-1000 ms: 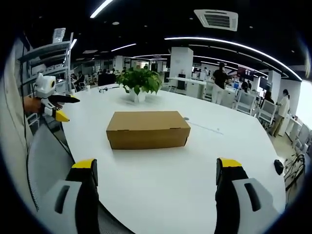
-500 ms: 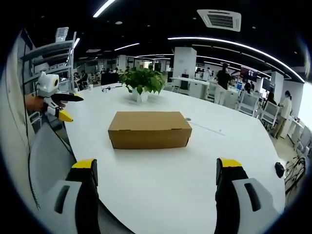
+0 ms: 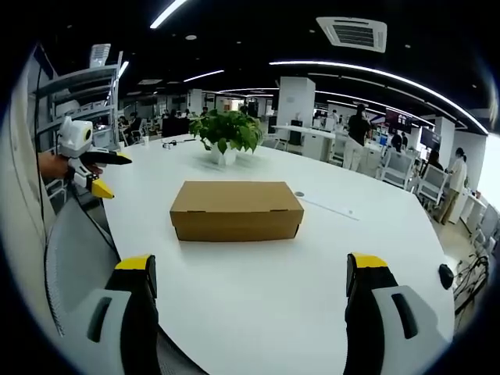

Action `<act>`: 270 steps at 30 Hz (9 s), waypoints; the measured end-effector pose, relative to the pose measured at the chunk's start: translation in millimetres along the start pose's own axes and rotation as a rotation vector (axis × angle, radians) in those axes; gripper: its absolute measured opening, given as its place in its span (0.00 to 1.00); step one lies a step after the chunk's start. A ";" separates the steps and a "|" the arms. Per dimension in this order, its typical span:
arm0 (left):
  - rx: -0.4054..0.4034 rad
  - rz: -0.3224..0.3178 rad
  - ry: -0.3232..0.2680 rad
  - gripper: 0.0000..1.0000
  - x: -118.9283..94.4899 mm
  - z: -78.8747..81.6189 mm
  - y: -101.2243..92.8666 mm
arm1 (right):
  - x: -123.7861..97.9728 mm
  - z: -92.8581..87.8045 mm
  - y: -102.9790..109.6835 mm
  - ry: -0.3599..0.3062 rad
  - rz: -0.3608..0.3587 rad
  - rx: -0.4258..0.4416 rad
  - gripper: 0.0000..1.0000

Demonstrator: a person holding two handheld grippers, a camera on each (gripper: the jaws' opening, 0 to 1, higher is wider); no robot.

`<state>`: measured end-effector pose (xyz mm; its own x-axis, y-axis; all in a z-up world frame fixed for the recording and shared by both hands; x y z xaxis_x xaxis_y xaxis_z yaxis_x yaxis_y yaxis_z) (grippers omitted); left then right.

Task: Operate the shoe box by opening the lid, removing the specified soft item, and placing it in the target area until the item is outside and the box remains undamaged.

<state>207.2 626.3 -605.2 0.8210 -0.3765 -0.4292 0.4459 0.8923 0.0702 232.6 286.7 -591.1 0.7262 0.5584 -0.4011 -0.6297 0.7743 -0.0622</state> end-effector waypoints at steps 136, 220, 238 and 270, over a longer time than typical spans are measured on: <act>-0.206 0.284 0.131 0.59 151.7 -25.2 -26.4 | 252.0 -15.4 -97.1 0.158 0.489 -0.239 0.47; -0.054 -0.008 0.227 0.50 101.3 -54.4 35.8 | 193.9 -32.9 1.7 0.285 0.147 -0.049 0.39; 0.015 -0.117 0.260 0.49 86.8 -62.4 60.4 | 176.6 -37.4 36.2 0.307 0.101 -0.041 0.33; 0.069 -0.237 0.338 0.45 49.3 -82.6 97.2 | 148.6 -43.7 113.9 0.291 0.141 -0.003 0.31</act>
<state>261.6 715.0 -693.9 0.5344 -0.4565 -0.7114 0.6408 0.7676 -0.0112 256.7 444.9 -697.8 0.5226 0.5508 -0.6508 -0.7197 0.6943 0.0097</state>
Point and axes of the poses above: the point that each gripper's makers call its tool centre point, and the gripper's own axes: x roughly forward along the fingers, y roughly to its left, z roughly out of its top, the point moved 3 cm from there along -x, roughly backward along the fingers
